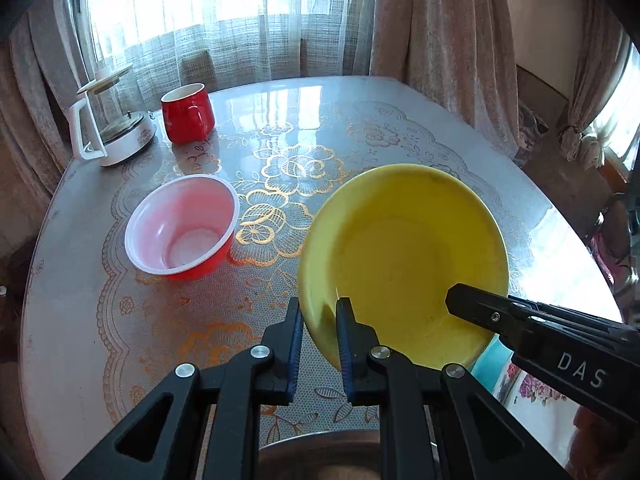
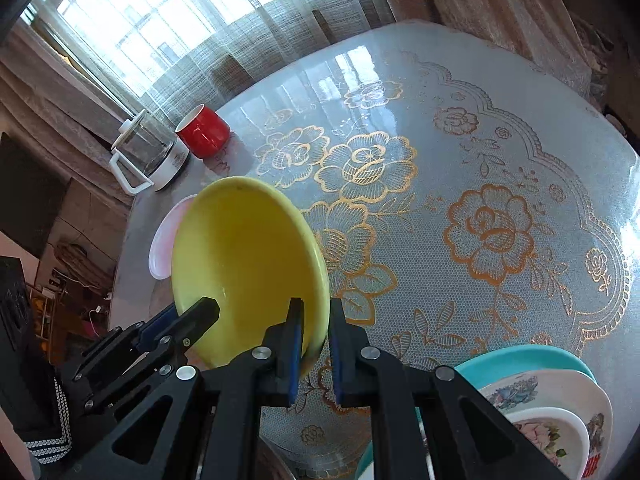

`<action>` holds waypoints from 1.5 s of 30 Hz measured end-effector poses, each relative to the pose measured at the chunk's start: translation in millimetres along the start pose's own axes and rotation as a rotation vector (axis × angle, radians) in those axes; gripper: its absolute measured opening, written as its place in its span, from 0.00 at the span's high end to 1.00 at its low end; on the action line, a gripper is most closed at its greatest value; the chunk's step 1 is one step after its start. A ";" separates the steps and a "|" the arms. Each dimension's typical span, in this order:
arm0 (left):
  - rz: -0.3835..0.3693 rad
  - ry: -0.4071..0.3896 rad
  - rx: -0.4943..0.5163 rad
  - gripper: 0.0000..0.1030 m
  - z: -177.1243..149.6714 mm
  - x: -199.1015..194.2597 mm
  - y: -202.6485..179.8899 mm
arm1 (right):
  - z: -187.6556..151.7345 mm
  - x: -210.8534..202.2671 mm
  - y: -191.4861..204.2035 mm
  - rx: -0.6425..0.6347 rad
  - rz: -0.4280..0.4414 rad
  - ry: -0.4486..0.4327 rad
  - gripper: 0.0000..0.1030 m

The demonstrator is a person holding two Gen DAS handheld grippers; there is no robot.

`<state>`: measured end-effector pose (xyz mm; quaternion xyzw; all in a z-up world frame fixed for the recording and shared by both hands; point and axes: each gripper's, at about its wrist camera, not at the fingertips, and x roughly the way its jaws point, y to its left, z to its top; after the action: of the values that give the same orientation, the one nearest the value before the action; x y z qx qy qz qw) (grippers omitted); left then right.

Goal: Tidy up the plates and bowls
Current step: 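Lift the yellow bowl with both grippers over the steel bowl, then lower the yellow bowl into the steel bowl and open both grippers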

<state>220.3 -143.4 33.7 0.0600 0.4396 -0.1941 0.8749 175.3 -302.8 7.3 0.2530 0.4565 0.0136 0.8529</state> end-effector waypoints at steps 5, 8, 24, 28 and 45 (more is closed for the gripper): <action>0.009 -0.058 -0.010 0.84 -19.3 -28.0 8.0 | -18.5 -15.7 19.6 -0.029 0.019 -0.020 0.88; 0.015 -0.094 -0.024 0.85 -33.8 -47.1 13.1 | -30.3 -24.6 28.4 -0.044 0.036 -0.033 0.88; -0.020 -0.120 -0.103 0.85 -98.2 -90.2 38.5 | -97.0 -37.3 47.9 -0.007 0.139 -0.014 0.87; -0.004 -0.080 -0.103 0.85 -111.4 -83.1 42.6 | -108.9 -28.1 48.8 -0.001 0.146 0.016 0.87; 0.068 -0.025 -0.042 0.85 -144.2 -61.8 37.2 | -124.5 5.5 44.8 0.013 0.106 0.126 0.86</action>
<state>94.1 -51.7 -7.3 0.0539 0.4304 -0.1557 0.8875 90.1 -210.3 -33.7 0.2810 0.4953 0.0714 0.8189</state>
